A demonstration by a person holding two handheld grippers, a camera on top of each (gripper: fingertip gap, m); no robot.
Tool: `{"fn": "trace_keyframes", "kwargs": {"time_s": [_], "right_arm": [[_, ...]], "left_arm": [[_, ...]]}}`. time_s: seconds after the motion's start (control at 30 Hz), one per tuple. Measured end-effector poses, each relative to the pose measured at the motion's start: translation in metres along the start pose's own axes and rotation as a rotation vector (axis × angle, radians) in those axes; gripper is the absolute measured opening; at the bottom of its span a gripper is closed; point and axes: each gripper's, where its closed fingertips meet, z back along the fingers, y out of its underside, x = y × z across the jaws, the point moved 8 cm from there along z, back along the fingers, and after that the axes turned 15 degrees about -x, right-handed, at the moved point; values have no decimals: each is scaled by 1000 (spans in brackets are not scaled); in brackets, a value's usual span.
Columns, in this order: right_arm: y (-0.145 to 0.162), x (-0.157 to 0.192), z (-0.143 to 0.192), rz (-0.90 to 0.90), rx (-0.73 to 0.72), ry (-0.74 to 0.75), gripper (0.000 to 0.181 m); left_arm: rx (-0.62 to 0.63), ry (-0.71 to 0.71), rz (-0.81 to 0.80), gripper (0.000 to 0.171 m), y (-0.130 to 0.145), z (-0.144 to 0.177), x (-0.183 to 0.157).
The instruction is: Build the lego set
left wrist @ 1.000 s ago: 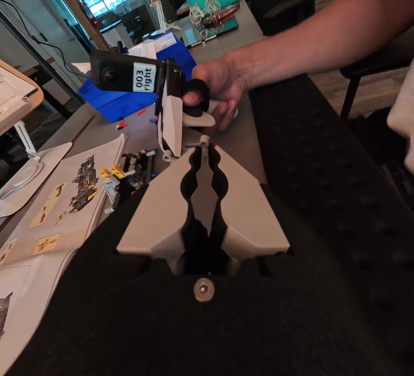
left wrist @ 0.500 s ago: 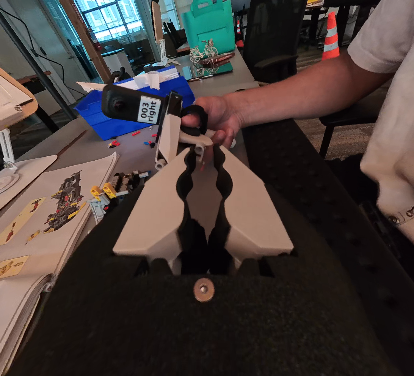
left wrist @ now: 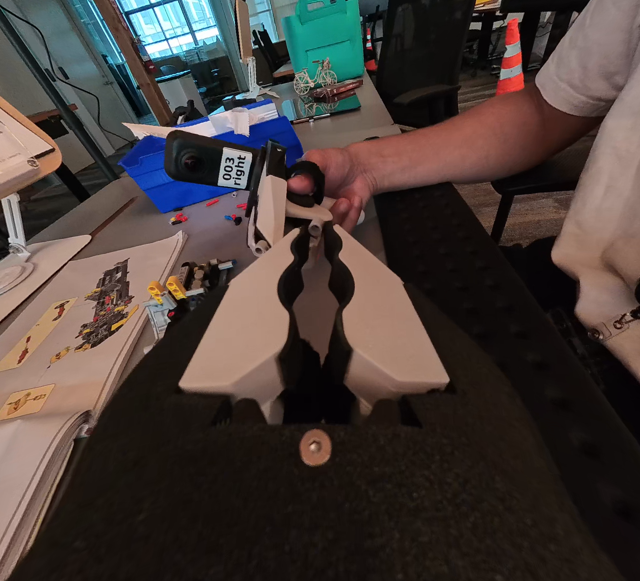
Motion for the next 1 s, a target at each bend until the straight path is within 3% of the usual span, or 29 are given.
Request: {"fn": "trace_keyframes", "kwargs": {"time_s": [0.73,0.87,1.0], "right_arm": [[13,-5,-6,-83,99,1,3],[-11,8,3,56,6,-18,19],[-43,32,40,418,-35,195,23]], "left_arm": [[86,87,-73,0,7,-2,-12],[78,1,-73,0,4,6,-2],[60,-124,21,0,2,18,19]]}}
